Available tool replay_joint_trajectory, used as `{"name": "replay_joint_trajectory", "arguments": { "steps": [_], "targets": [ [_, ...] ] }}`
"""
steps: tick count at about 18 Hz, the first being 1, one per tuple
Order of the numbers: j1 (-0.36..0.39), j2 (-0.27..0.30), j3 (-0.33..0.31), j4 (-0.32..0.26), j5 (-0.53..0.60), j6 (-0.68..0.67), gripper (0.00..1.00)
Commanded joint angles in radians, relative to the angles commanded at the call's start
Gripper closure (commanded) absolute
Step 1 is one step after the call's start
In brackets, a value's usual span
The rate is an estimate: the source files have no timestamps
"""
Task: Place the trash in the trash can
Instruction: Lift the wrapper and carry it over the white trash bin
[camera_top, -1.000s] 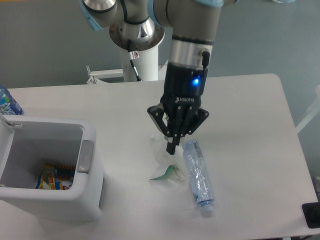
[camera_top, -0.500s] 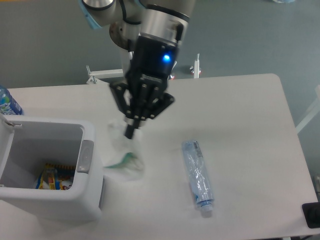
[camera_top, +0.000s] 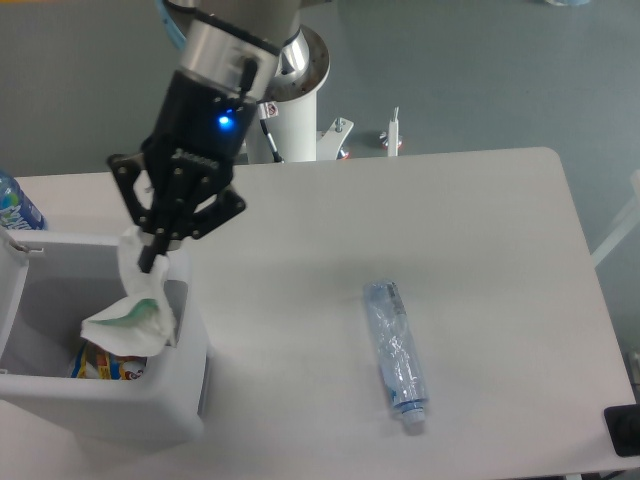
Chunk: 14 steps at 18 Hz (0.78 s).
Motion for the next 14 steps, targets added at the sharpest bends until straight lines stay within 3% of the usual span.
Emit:
{"name": "replay_joint_trajectory", "arguments": {
  "steps": [8,11,14],
  "targets": [
    [-0.055,-0.011,-0.071,0.006,0.009,0.078,1.00],
    [-0.068,-0.040,-0.077,0.006,0.015,0.129,0.99],
    [-0.069,-0.054,-0.078,0.006,0.017,0.153,0.92]
  ]
}}
